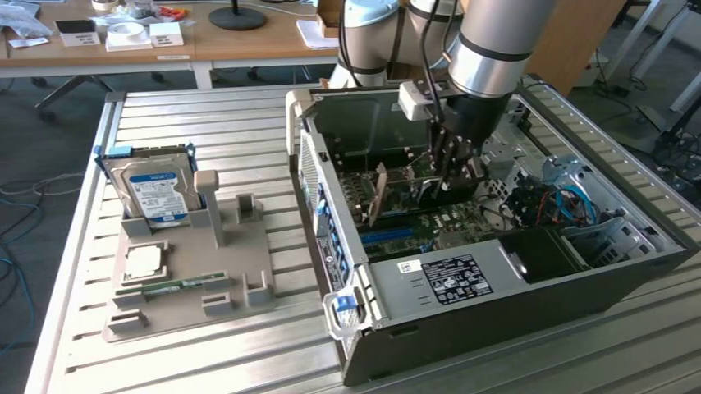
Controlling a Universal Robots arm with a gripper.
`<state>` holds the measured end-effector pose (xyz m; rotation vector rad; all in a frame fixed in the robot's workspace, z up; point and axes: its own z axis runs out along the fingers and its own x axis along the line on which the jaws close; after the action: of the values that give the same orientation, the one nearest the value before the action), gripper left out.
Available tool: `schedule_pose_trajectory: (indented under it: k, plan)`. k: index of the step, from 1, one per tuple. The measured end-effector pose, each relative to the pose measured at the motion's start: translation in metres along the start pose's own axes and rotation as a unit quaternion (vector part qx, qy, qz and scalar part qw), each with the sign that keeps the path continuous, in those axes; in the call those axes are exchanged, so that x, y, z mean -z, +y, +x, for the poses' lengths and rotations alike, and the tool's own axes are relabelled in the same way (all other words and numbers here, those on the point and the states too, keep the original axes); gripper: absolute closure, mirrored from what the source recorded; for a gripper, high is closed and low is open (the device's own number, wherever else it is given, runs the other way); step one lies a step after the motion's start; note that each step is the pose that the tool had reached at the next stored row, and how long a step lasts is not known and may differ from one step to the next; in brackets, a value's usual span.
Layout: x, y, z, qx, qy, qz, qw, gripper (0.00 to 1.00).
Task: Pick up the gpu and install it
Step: 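Insert the gpu into the slot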
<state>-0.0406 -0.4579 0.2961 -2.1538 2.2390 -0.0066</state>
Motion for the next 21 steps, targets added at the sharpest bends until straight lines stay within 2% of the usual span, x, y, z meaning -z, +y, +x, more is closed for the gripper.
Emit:
schedule_pose_trajectory:
  k: [6, 13, 21]
  plan:
    - [-0.0059, 0.0056, 0.0004, -0.001, -0.0001, 0.0, 1.0, 0.73]
    - [-0.01, 0.0083, 0.0005, -0.001, -0.0001, 0.0001, 1.0, 0.73]
    - [-0.0101, 0.0083, 0.0006, -0.001, 0.0, 0.0, 1.0, 0.73]
